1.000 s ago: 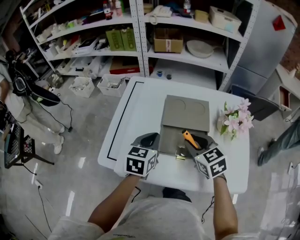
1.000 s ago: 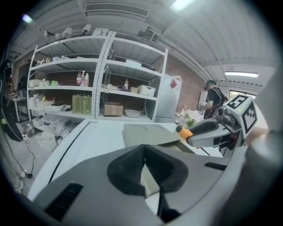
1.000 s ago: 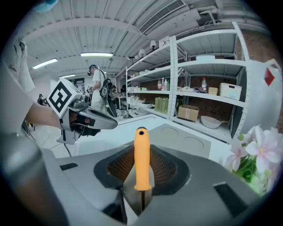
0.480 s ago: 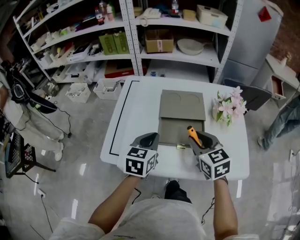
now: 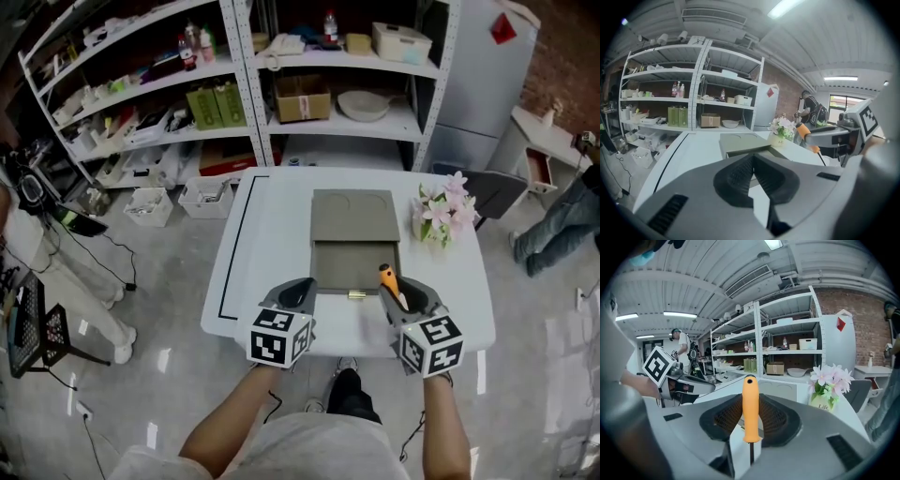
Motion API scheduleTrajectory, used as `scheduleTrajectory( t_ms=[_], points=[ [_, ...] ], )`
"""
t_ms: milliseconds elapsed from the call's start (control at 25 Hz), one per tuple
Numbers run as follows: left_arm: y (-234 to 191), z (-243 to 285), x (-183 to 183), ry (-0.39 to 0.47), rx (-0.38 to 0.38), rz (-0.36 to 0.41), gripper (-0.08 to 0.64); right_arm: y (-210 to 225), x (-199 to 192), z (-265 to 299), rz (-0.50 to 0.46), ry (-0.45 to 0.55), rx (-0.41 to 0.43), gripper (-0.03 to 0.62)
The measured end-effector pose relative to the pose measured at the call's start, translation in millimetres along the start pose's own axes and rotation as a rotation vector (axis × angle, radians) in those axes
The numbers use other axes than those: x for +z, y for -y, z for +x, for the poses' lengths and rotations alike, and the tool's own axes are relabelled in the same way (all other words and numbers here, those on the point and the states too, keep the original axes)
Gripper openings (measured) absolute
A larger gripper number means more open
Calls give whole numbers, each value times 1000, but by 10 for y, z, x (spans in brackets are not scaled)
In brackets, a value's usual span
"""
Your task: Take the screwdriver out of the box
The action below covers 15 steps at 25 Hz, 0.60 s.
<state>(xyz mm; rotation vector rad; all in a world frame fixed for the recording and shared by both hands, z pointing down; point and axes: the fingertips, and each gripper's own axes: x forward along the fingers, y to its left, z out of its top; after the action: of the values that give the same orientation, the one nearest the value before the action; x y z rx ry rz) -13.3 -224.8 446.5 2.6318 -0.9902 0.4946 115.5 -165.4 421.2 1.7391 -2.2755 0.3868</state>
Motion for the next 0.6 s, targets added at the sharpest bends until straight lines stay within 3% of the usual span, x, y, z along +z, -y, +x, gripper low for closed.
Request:
scheduleTrajectory(
  t_ms=[600],
  points=[
    [187,-134,19,2,-21,30,3,-31,-40,-333,38,42,-65,114]
  ],
)
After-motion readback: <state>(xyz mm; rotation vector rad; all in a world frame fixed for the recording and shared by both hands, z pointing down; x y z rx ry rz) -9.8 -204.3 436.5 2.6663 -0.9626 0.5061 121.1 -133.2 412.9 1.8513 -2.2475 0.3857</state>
